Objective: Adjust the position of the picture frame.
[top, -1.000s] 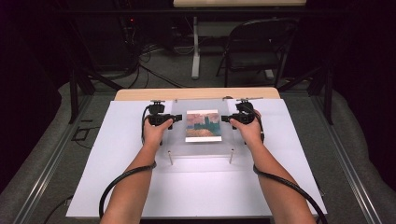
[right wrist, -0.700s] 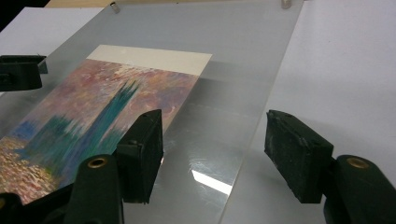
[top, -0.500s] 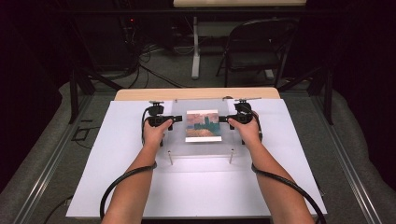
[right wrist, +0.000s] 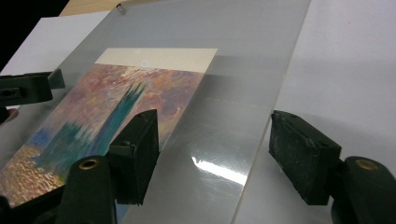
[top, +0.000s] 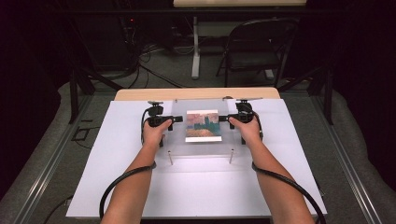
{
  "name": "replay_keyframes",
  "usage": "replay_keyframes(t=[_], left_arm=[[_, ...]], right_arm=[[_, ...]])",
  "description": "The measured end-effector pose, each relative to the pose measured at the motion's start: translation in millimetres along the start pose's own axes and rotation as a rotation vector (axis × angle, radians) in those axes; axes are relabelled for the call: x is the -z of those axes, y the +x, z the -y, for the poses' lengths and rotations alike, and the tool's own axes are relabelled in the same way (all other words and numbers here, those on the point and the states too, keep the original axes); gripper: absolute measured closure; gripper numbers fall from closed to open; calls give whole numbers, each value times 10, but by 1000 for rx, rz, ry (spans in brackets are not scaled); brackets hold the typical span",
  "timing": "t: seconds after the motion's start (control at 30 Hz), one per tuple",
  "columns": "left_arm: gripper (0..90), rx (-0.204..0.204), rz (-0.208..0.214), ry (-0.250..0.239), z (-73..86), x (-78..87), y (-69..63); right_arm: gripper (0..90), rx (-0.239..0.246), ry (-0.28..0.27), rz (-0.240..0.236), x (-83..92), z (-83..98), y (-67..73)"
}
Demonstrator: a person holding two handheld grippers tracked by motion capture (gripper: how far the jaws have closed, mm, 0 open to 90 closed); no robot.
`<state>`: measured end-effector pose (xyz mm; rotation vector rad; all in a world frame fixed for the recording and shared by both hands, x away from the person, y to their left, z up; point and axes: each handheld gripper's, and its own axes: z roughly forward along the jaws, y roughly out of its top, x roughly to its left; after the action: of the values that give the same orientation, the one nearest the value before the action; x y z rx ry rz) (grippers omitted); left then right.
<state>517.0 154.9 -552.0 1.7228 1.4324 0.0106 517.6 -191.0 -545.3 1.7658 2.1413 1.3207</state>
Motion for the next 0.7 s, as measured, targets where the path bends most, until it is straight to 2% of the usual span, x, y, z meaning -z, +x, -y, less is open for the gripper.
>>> replay_keyframes(t=[0.03, 0.2, 0.4, 0.7], left_arm=[[300, 1, -2, 0, 2, -6, -9], [299, 5, -1, 4, 5, -5, -14], [304, 29, 17, 17, 5, -4, -11], [320, 52, 19, 19, 3, -4, -11]], right_arm=[[321, -2, 3, -11, -11, 4, -3], [309, -9, 1, -10, -23, 10, 8], [312, -9, 3, -9, -20, 13, 15], [322, -23, 0, -14, -21, 17, 5]])
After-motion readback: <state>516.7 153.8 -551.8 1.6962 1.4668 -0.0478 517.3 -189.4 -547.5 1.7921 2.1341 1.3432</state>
